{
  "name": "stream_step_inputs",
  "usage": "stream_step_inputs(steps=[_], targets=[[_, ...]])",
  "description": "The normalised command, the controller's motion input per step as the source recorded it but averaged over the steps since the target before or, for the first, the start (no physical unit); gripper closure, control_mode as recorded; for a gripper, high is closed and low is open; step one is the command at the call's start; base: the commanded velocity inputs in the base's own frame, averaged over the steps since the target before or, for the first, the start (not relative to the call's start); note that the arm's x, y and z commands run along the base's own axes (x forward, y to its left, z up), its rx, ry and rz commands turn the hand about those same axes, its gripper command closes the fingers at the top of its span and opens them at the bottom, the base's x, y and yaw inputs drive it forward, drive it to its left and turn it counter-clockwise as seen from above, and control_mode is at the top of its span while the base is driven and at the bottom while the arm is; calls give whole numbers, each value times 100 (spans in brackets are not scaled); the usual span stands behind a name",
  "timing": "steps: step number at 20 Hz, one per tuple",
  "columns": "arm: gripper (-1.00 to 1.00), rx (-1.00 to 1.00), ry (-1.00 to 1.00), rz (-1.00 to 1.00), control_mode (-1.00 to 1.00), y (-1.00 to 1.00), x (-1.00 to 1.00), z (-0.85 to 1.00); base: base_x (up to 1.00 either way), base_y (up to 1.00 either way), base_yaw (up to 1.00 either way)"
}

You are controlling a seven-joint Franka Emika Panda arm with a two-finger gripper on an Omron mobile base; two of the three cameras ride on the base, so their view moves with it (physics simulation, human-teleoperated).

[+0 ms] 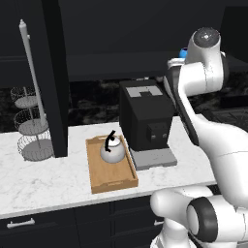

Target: Pick the kettle from the counter and place it on the tray. Then pick the mug from the cabinet and place it on the tray. Then close the cabinet doors.

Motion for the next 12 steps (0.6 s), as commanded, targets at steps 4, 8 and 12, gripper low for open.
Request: stream_step_inputs(steps=[4,8,12], targets=[[-100,8,5,-13,-100,-33,47,0,0,0,0],[-100,7,0,-12,-100,-26,47,0,0,0,0],[-100,4,0,-11,-100,-17,52,0,0,0,0]])
